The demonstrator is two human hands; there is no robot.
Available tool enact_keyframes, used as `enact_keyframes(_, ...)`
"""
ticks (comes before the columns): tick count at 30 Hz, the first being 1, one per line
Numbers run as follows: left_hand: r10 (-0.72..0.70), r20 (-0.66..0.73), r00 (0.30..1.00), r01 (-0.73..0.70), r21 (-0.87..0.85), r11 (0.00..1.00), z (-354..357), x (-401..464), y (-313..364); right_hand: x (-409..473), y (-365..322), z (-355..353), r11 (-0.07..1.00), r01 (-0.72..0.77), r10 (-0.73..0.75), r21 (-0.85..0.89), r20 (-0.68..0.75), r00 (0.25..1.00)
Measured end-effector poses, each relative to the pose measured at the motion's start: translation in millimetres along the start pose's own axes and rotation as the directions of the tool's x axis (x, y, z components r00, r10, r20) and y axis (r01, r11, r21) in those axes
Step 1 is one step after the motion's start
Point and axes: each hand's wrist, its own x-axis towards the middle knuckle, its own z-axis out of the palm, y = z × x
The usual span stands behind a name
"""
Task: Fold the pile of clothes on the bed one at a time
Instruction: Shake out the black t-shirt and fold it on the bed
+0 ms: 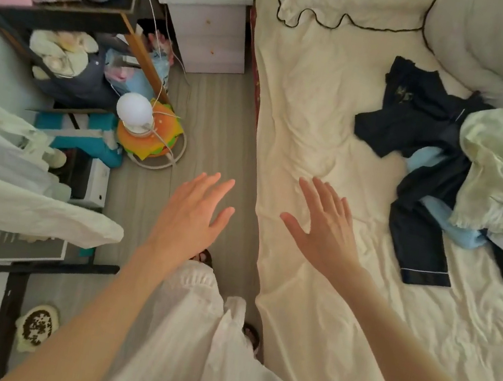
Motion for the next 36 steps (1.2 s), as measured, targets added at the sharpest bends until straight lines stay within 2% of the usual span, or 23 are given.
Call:
enact_keyframes(4, 0.047, 0.038, 0.998, -0.047, 0.011, 0.999, -14.5, 68.8, -34.2, 67.2, -10.5, 3.7, 0.999, -0.039, 0.039, -0.015, -0.028, 0.999)
enact_keyframes(10, 0.156, 0.105, 0.982, -0.158, 0.015, 0.987, -53.9, 196.4, -85.1, 173.9, -26.8, 2.2, 0.978, -0.206, 0.208, 0.038, -0.042, 0.977)
enact_keyframes(16, 0.284, 0.170, 0.944, -0.294, 0.038, 0.955, -70.2, 317.3, -88.5, 249.0, -13.4, -2.6, 0.935, -0.340, 0.348, 0.104, -0.072, 0.935)
enact_keyframes(21, 0.356, 0.304, 0.884, -0.379, 0.019, 0.925, -28.7, 403.5, -62.2, 296.9, 57.2, 9.1, 0.858, -0.496, 0.504, 0.133, -0.040, 0.863)
enact_keyframes(24, 0.332, 0.384, 0.861, -0.340, -0.050, 0.939, 13.4, 465.3, -41.8, 337.1, 117.7, 24.7, 0.807, -0.576, 0.579, 0.132, 0.014, 0.815)
enact_keyframes(27, 0.332, 0.383, 0.862, -0.332, -0.067, 0.941, 57.8, 526.3, -17.9, 375.6, 179.4, 40.0, 0.761, -0.633, 0.634, 0.140, 0.046, 0.772)
enact_keyframes(31, 0.379, 0.428, 0.821, -0.434, 0.036, 0.900, 123.9, 596.6, 2.0, 427.6, 256.5, 57.6, 0.731, -0.679, 0.677, 0.062, 0.061, 0.734)
enact_keyframes(36, 0.339, 0.509, 0.791, -0.487, 0.189, 0.853, 192.9, 653.4, -8.5, 483.6, 323.1, 75.2, 0.758, -0.651, 0.652, 0.042, -0.049, 0.756)
